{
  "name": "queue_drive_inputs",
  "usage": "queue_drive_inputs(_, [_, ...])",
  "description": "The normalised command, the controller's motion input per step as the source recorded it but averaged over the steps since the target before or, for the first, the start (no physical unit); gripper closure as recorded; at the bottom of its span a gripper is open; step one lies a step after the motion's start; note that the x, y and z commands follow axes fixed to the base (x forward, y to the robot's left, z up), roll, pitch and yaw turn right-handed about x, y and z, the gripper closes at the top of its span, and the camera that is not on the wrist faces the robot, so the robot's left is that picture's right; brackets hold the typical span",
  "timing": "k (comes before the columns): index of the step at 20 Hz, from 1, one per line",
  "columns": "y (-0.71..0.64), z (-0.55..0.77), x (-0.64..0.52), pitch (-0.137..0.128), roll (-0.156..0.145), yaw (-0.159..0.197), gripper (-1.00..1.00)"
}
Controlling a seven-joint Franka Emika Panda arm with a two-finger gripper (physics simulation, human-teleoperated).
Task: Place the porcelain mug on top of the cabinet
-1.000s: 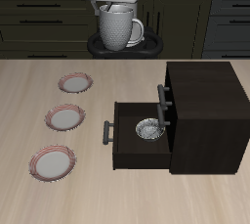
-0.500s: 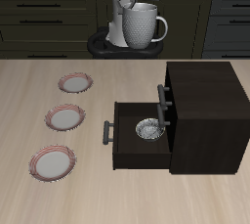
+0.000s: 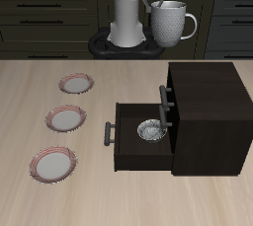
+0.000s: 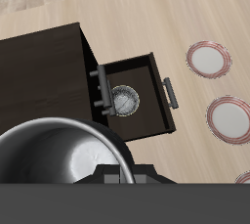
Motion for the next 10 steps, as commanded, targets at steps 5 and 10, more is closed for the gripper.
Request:
queue_drive_inputs(5, [0.36, 0.08, 0.06, -0.015, 0.021, 0.019, 1.0])
queue_drive_inputs(10, [0.29, 0.1, 0.12, -0.009, 0.018, 0.023, 1.0])
